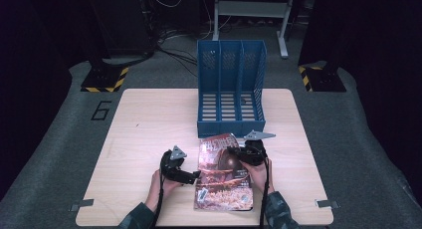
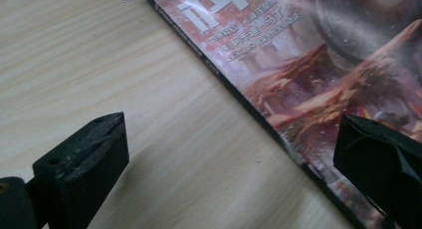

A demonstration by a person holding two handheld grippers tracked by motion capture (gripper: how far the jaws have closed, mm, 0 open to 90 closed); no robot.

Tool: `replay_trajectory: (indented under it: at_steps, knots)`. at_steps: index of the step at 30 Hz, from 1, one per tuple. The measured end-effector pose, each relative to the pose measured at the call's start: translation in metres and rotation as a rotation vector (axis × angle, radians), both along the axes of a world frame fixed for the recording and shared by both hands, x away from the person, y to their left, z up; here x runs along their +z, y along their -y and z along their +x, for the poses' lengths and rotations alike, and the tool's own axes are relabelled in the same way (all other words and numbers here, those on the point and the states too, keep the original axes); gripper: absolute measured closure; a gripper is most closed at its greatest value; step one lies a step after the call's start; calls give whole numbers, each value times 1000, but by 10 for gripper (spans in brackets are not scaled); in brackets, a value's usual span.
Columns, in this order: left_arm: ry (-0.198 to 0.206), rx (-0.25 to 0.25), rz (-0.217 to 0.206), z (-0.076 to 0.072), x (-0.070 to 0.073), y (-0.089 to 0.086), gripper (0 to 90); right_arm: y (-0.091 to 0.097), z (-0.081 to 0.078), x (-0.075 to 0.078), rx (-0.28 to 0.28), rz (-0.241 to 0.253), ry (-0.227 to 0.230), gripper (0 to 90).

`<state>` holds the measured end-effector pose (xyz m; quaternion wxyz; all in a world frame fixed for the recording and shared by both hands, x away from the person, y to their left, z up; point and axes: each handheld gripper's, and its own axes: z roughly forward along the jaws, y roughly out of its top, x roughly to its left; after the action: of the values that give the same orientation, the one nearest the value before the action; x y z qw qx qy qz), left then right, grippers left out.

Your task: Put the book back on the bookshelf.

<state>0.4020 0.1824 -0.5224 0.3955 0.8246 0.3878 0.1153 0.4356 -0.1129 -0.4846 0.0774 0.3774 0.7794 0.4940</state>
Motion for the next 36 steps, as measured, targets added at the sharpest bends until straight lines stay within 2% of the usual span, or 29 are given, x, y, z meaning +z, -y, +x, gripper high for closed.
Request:
replay_trajectory:
  at_steps: [3,5,9,11,14,17,20,21,24,28,30,32,33,34,35,36]
  knots:
    - [-22,-24,-19,3,0,5,25,-3,-4,5,10,7,33,892]
    - [-48,-38,-46,7,1,9,33,-3,-7,7,14,13,45,892]
    - [-68,-44,-68,10,0,14,42,-2,-10,10,23,35,56,893]
    - [-93,-61,-92,13,-1,19,55,-3,-14,12,34,43,78,893]
    - [-95,-64,-91,14,-1,22,71,-4,-17,13,37,52,87,892]
    - [-103,-71,-115,17,-1,27,88,-4,-20,15,45,64,111,893]
    - [-105,-79,-117,18,-1,28,97,-6,-22,15,46,71,114,893]
    - [-119,-72,-129,18,0,30,141,-7,-22,14,48,72,111,893]
    - [-106,-79,-116,18,0,30,149,-6,-23,12,43,83,105,892]
    - [-102,-58,-113,17,0,31,168,-2,-20,8,38,87,92,891]
    - [-100,-56,-108,17,0,31,184,-1,-18,3,13,79,73,883]
    - [-85,-46,-92,16,0,31,220,0,-16,1,2,72,66,879]
    - [-46,-29,-56,14,0,31,282,1,-13,-3,-18,55,35,864]
    - [-46,-29,-56,14,0,31,321,1,-13,-3,-18,55,35,864]
    - [-24,-19,-39,12,-1,33,336,1,-9,-8,-35,21,6,847]
    - [-24,-19,-39,12,-1,33,341,1,-9,-8,-35,21,6,847]
